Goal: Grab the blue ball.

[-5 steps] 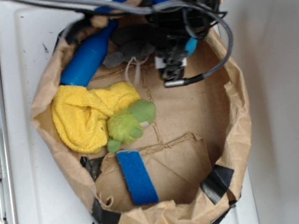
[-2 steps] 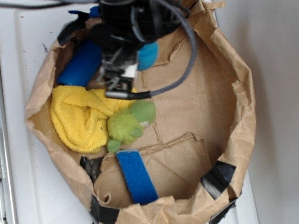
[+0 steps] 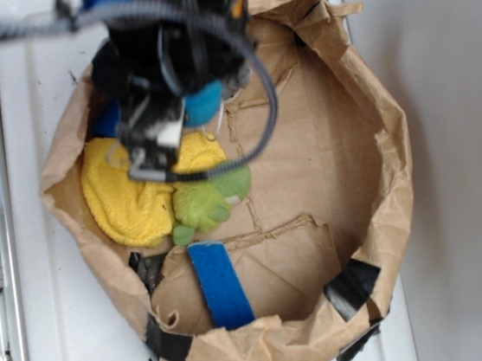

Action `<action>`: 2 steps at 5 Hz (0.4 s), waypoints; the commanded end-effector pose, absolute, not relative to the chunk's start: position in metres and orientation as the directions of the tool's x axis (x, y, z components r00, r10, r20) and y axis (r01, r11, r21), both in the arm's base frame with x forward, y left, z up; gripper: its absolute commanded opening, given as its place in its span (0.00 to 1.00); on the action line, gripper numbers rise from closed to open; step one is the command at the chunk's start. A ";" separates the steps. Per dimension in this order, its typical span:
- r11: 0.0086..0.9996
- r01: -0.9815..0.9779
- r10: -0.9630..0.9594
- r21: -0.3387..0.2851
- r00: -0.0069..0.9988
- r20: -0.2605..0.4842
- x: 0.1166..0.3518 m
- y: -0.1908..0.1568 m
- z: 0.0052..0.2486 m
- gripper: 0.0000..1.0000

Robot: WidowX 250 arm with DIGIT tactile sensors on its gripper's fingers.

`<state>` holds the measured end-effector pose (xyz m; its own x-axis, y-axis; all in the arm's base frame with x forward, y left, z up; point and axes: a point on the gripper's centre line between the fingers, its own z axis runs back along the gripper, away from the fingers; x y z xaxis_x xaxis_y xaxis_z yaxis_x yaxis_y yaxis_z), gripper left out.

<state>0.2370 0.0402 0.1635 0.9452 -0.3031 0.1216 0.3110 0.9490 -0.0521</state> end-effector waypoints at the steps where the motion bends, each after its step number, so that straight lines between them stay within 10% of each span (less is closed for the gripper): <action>1: 0.966 0.257 -0.254 0.010 0.950 0.182 0.245 0.017 0.190 0.00; 2: 0.974 0.226 -0.222 0.000 0.960 0.169 0.255 0.016 0.191 0.00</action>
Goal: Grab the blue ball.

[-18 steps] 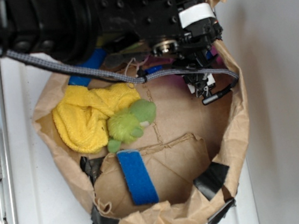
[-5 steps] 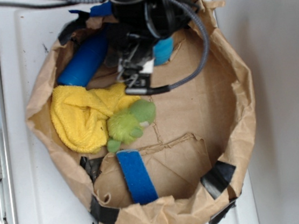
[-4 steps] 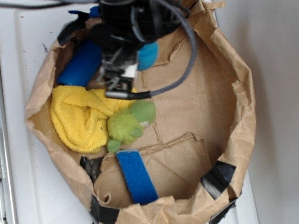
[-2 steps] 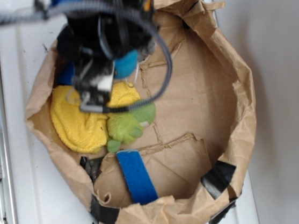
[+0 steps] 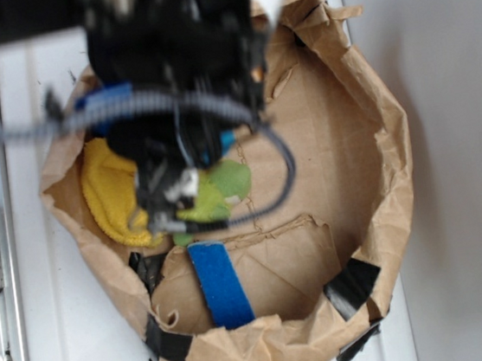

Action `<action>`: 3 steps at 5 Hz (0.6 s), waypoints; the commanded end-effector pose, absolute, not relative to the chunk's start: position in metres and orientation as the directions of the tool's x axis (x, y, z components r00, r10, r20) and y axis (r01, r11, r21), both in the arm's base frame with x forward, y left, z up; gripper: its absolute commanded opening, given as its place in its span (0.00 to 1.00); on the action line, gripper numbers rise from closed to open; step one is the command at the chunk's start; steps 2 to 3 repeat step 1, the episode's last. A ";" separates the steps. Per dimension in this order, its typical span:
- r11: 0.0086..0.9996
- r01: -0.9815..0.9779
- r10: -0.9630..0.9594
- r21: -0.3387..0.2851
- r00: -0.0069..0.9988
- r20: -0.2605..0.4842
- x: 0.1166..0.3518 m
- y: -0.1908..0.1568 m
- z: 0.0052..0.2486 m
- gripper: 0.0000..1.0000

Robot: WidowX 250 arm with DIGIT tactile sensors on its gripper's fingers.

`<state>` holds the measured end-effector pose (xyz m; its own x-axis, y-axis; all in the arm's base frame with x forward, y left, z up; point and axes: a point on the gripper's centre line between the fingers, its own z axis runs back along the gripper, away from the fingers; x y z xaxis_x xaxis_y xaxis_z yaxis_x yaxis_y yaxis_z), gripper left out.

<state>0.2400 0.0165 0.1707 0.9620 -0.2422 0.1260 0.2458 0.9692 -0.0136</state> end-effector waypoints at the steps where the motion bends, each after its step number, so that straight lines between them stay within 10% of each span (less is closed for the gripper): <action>1: 0.987 0.158 -0.156 0.006 0.964 0.216 0.258 0.019 0.195 0.00; 3: 0.987 0.158 -0.156 0.006 0.964 0.216 0.258 0.019 0.195 0.00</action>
